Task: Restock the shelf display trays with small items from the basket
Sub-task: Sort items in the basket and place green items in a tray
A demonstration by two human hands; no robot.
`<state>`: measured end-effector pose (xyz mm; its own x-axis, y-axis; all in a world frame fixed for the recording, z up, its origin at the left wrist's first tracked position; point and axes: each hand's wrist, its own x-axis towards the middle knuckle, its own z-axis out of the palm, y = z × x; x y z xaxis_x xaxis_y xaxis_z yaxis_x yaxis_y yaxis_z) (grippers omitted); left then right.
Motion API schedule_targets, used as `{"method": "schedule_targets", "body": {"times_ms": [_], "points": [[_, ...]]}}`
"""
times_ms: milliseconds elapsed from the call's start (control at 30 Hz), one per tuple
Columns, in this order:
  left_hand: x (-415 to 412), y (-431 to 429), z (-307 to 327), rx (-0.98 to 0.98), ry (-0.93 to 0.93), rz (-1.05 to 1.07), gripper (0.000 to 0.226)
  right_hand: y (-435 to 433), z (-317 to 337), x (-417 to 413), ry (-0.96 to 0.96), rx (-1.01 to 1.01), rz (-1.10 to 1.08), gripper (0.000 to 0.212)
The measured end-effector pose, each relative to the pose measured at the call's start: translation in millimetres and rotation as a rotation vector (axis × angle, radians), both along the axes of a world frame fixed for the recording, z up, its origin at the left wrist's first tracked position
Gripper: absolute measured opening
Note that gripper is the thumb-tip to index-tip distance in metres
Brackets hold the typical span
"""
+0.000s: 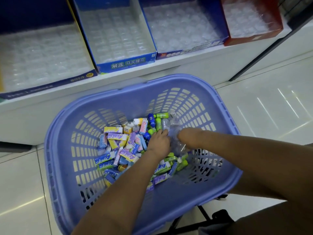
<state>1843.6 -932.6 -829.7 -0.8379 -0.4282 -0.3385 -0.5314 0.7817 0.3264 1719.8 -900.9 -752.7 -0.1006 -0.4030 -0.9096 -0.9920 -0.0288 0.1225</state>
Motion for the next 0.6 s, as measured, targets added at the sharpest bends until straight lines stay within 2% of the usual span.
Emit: {"method": "schedule_targets", "body": {"times_ms": [67, 133, 233, 367, 500, 600], "points": [[-1, 1, 0, -0.012, -0.008, 0.009, 0.036, -5, 3, -4, 0.044, -0.108, -0.094, 0.036], [-1, 3, 2, -0.009, -0.009, -0.011, 0.04, -6, 0, -6, 0.057, -0.245, -0.184, 0.044], [5, 5, 2, 0.096, -0.046, -0.04, 0.043, 1, -3, 0, 0.125, -0.248, -0.202, 0.03], [17, -1, 2, 0.138, -0.03, -0.098, 0.045, 15, -14, 6, 0.065, -0.118, -0.15, 0.012], [9, 11, 7, 0.083, -0.051, -0.029, 0.054, 31, -20, 14, 0.083, -0.083, 0.099, 0.028], [-1, 20, 3, 0.056, -0.088, 0.07, 0.059, 38, -24, 15, 0.081, -0.092, 0.079, 0.032]]}}
